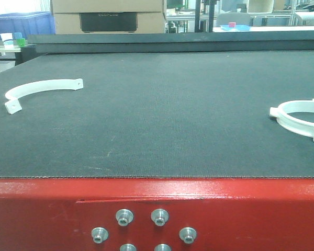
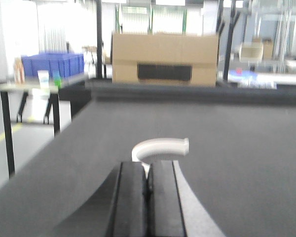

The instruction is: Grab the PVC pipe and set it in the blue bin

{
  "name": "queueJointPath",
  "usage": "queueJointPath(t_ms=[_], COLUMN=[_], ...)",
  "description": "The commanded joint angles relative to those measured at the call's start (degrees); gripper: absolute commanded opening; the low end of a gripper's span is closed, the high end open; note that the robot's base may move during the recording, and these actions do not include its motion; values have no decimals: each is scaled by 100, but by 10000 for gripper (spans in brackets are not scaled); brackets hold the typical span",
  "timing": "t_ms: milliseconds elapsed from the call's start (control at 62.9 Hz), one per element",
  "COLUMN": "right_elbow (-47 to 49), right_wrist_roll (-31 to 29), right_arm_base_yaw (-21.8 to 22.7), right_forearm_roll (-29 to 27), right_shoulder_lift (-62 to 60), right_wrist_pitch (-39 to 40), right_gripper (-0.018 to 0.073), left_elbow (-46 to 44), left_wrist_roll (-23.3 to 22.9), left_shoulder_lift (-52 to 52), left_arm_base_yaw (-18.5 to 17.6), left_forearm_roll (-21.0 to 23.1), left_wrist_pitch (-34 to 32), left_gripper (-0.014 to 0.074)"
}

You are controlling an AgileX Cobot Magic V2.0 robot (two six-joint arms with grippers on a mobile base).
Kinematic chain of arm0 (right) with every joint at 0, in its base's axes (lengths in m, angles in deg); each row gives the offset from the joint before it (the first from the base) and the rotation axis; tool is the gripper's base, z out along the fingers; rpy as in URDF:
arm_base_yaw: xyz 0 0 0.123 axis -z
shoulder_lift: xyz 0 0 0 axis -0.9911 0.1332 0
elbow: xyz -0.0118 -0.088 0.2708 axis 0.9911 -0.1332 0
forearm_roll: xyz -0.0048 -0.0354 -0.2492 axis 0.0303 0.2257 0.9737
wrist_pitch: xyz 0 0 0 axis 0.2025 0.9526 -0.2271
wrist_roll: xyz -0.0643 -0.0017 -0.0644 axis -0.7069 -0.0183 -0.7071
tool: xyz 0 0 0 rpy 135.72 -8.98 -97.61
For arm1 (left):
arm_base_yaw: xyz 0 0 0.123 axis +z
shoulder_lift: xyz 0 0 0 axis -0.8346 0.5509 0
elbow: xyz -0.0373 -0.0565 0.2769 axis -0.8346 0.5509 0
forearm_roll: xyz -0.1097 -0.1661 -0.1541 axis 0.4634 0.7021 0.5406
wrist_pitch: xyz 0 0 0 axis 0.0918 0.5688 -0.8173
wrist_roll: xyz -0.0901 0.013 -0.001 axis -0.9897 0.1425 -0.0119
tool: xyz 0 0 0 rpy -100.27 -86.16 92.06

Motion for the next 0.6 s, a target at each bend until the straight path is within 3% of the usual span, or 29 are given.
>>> queueJointPath(t_ms=[0,111,207,350,589], right_elbow=[60,60,60,60,60], right_wrist_roll=[-3,-3,-3,-3,-3], right_arm_base_yaw=[-23,-23,-23,-23,-23], right_forearm_roll=[-5,-15,-15,-65,-65], right_shoulder_lift=[24,24,24,24,121], right_wrist_pitch=[394,637,756,820,522], right_gripper=[-167,-167,-167,-167,-167], left_elbow=[-17,-17,-24,-671,-1952], left_wrist_roll=[-40,-230,-230,-194,-194], left_shoulder_lift=[-21,-21,-21,-21,1109], left_arm_base_yaw=[4,4,4,4,4], left_forearm_roll=[15,581,899,842,731], left_wrist_pitch=[-707,-804,-366,860,1675], left_gripper=[-111,-111,-111,-111,-111])
